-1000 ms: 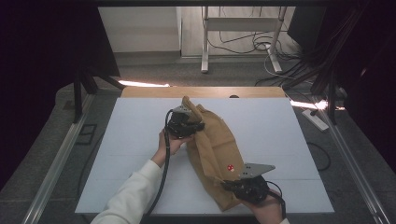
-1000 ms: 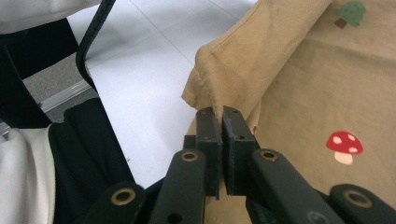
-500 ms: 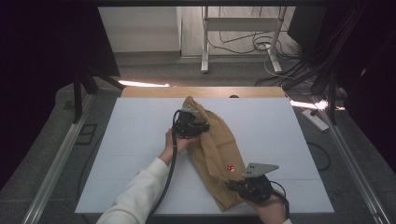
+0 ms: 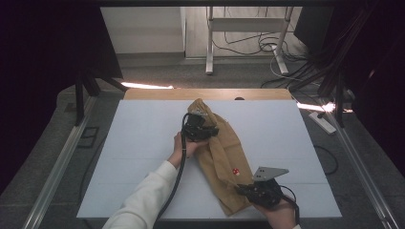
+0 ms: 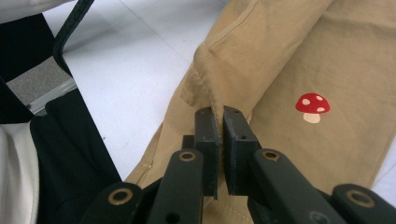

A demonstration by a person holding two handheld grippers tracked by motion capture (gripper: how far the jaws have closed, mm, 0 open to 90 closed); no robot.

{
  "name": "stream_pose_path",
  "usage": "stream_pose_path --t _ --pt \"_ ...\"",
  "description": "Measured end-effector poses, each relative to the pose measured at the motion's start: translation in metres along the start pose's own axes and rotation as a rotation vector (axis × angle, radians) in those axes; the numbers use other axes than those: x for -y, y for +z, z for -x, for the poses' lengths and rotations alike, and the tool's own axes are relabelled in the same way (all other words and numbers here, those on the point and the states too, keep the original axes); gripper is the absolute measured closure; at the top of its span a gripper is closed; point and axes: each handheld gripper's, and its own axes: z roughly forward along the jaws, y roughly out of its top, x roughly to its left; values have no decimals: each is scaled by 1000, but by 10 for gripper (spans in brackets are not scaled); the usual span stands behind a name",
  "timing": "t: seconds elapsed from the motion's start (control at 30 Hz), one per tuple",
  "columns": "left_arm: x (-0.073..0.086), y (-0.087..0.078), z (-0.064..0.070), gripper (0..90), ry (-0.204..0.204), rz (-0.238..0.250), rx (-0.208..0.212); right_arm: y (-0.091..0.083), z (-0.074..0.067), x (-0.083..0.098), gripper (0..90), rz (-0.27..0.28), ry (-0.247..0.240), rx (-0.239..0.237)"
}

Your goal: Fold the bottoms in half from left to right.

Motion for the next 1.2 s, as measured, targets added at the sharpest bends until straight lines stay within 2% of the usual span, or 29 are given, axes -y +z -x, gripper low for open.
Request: stream_pose_path --t 0.13,0.2,0.27,0.33,0.37,0.47,0.57,0.77,1.2 --pt "0 4 1 762 -1 -4 2 -1 2 2 848 -5 4 7" --pt "-1 5 2 723 0 -6 5 -2 3 2 809 -8 -2 22" --pt "-1 4 4 550 3 2 11 -3 3 4 712 -12 -6 51" --pt "-2 1 6 375 12 8 10 -4 5 5 542 5 -6 85" --pt "-2 -1 7 346 25 10 23 -5 5 5 491 13 -2 99" --pt "-2 -8 11 286 61 6 0 -10 8 6 376 51 17 147" --pt "1 -17 13 275 82 15 -4 -14 10 6 366 64 25 174" --pt "12 -34 12 275 96 23 -13 -12 17 6 371 40 26 187" --pt "46 -73 10 281 95 10 -36 -9 38 -6 399 22 70 170"
